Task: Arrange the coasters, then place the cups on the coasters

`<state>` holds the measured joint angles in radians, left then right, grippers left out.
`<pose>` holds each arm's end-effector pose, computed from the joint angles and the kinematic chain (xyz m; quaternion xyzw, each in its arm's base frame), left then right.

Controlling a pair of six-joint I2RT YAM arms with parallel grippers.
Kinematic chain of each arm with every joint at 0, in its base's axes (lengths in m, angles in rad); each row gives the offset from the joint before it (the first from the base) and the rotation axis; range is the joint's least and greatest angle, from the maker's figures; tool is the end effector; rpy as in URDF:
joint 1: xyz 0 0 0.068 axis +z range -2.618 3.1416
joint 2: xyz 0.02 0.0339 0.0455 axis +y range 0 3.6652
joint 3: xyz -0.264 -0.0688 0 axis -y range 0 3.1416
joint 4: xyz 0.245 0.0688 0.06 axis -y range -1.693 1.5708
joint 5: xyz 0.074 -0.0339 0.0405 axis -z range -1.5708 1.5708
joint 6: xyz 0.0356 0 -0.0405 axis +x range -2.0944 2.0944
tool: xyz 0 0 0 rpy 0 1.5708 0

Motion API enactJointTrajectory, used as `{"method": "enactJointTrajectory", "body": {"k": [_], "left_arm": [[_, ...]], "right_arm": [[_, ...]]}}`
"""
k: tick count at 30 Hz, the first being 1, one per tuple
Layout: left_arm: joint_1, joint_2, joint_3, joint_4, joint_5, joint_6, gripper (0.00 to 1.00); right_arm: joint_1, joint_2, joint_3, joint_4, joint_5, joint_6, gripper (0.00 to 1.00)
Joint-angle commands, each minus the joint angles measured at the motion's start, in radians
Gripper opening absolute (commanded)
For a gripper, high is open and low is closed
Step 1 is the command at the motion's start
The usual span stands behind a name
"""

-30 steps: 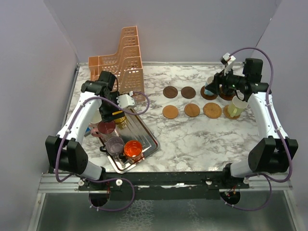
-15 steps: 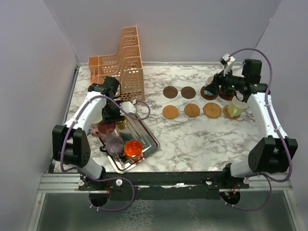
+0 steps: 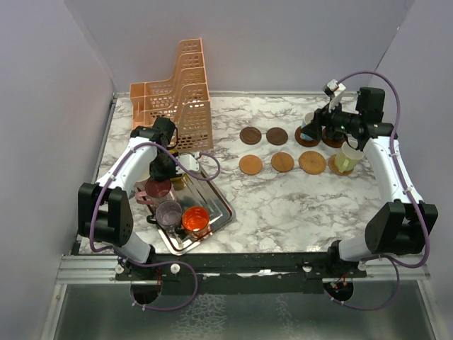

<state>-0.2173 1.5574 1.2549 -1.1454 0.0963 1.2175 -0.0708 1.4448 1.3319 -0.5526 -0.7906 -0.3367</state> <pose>0.2743 -0.0641 0.2532 0.6577 0.7493 -0.0127 0.0769 0.3159 0.0030 0.3463 -0.2769 0.8003 0.2575 0.4653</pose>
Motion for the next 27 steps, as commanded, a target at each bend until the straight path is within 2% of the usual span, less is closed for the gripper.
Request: {"method": "enactJointTrajectory", "body": {"k": [1,12,18,22,27], "left_arm": [[0.004,-0.009,0.006,-0.007,0.021,0.011,0.19],[-0.002,-0.009,0.048,-0.037,0.064,0.019,0.09],[-0.043,0.021,0.094,-0.043,0.090,0.012,0.04],[-0.069,0.052,0.169,-0.046,0.113,-0.007,0.00],[-0.100,0.108,0.304,-0.060,0.207,-0.073,0.00]], "right_arm": [[0.008,-0.015,-0.011,0.017,-0.002,0.002,0.59],[0.008,-0.015,-0.012,0.014,0.007,0.001,0.59],[0.008,-0.016,-0.007,0.010,0.004,0.006,0.59],[0.008,-0.025,-0.007,0.012,0.016,0.015,0.59],[0.012,-0.030,-0.004,0.014,0.029,0.037,0.58]]}}
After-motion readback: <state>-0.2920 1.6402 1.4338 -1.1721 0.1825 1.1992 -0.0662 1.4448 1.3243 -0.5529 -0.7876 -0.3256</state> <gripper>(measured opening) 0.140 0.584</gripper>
